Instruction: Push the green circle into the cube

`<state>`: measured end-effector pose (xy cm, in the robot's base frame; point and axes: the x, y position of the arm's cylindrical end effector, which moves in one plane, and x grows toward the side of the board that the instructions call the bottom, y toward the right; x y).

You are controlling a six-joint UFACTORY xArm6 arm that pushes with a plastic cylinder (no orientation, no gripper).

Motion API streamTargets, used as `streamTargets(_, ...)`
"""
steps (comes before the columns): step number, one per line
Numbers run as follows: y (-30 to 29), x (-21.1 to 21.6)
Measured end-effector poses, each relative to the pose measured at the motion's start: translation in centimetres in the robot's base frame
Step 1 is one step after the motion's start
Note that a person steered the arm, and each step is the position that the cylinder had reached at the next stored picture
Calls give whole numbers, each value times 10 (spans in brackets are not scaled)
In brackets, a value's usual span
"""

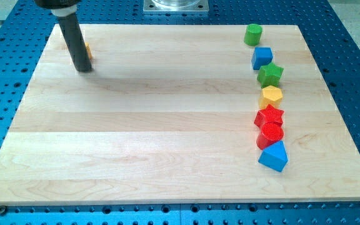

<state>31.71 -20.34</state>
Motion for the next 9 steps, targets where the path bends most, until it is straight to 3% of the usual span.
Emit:
streamTargets(1, 0, -38)
streamTargets(3, 49, -38)
streamTargets(4, 115, -38)
streamTargets(6, 290, -91)
streamTargets(7, 346, -125)
streamTargets(8, 366, -104)
streamTargets(9, 366, -44)
